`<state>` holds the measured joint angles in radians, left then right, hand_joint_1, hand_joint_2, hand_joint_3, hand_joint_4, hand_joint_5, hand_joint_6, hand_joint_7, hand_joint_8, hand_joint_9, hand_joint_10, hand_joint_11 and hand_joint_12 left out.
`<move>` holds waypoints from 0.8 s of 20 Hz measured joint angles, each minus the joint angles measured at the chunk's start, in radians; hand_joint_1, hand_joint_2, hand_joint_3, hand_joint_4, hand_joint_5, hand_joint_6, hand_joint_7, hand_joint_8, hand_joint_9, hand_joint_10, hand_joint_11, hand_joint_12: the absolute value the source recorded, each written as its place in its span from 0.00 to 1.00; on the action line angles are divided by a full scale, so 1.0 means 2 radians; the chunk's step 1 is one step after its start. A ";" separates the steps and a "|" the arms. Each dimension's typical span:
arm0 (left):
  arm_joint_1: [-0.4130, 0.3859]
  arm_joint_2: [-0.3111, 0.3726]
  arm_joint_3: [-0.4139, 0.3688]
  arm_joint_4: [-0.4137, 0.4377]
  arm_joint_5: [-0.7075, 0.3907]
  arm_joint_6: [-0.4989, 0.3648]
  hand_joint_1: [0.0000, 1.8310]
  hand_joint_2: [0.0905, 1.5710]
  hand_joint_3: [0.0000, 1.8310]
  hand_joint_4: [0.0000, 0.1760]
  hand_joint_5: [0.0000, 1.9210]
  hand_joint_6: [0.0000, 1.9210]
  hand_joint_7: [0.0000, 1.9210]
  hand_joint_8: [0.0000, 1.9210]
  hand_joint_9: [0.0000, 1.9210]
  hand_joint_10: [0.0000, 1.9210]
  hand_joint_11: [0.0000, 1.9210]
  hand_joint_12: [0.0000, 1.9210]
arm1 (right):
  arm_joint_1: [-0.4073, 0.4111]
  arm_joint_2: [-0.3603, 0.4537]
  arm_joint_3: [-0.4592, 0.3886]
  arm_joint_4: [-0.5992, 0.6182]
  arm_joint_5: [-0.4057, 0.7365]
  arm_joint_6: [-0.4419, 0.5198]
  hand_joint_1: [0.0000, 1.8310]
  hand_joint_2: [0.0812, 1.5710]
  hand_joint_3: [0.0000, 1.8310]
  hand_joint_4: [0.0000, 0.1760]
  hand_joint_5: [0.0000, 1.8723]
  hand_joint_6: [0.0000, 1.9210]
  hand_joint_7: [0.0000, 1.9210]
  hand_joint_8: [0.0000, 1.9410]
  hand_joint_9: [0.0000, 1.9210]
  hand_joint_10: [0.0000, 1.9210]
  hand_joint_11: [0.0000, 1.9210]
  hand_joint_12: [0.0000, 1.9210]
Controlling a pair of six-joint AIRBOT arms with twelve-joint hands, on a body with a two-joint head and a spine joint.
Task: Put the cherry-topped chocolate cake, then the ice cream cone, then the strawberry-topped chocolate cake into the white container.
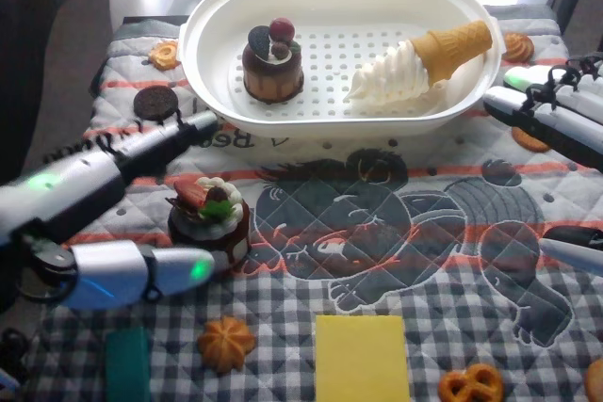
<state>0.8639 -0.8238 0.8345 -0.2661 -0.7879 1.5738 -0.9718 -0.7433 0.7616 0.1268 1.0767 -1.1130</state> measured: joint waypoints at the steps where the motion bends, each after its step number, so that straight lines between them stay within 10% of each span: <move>1: -0.007 -0.011 0.010 0.002 0.018 0.000 0.45 0.68 0.00 0.64 0.00 0.00 0.00 0.00 0.00 0.00 0.00 0.28 | 0.000 0.000 -0.001 0.000 0.002 0.000 0.34 0.79 0.00 0.00 0.00 0.00 0.00 0.00 0.00 0.11 0.00 0.47; 2: -0.012 -0.018 0.017 0.002 0.032 0.000 0.45 0.68 0.00 0.64 0.00 0.00 0.00 0.00 0.00 0.00 0.00 0.28 | 0.000 0.000 -0.001 0.001 0.004 0.001 0.34 0.79 0.00 0.00 0.00 0.00 0.00 0.00 0.00 0.11 0.00 0.47; 3: -0.015 -0.025 0.026 -0.001 0.044 0.000 0.52 0.66 0.00 0.08 0.11 0.03 0.11 0.02 0.08 0.04 0.00 0.50 | -0.002 -0.002 -0.001 0.002 0.009 0.001 0.33 0.79 0.00 0.00 0.00 0.00 0.00 0.00 0.00 0.12 0.00 0.45; 4: -0.018 -0.030 0.032 -0.004 0.054 0.000 0.57 0.65 0.00 0.00 0.18 0.03 0.18 0.02 0.14 0.11 0.00 0.68 | -0.002 -0.003 0.000 0.004 0.010 0.001 0.31 0.80 0.00 0.00 0.00 0.00 0.00 0.00 0.00 0.12 0.00 0.45; 5: -0.020 -0.033 0.037 -0.007 0.057 0.000 0.63 0.69 0.00 0.00 0.32 0.08 0.32 0.11 0.21 0.47 0.11 0.89 | -0.003 -0.006 0.001 0.006 0.009 0.001 0.30 0.81 0.00 0.00 0.00 0.00 0.00 0.00 0.00 0.12 0.00 0.43; 6: -0.023 -0.033 0.037 -0.009 0.057 0.002 0.65 0.73 0.00 0.00 0.38 0.52 0.43 0.55 0.34 0.66 0.28 0.94 | -0.003 -0.008 0.002 0.007 0.009 0.002 0.30 0.81 0.01 0.00 0.00 0.00 0.00 0.00 0.00 0.12 0.00 0.43; 8: -0.030 -0.033 0.036 -0.014 0.049 0.025 0.66 0.76 0.01 0.00 0.36 0.67 0.43 0.73 0.42 0.82 0.40 0.99 | -0.004 -0.008 0.002 0.007 0.010 0.006 0.30 0.81 0.00 0.04 0.00 0.00 0.00 0.00 0.00 0.12 0.00 0.42; 16: -0.085 -0.021 0.040 -0.019 -0.003 0.034 0.66 0.74 0.00 0.00 0.41 0.61 0.46 0.69 0.42 0.80 0.37 1.00 | -0.017 -0.010 0.002 0.014 0.019 0.009 0.33 0.81 0.00 0.00 0.00 0.00 0.00 0.00 0.00 0.14 0.00 0.44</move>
<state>0.6937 -0.8658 0.9154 -0.3038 -0.7944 1.6417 -1.0054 -0.7639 0.7650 0.1558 1.1141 -1.0950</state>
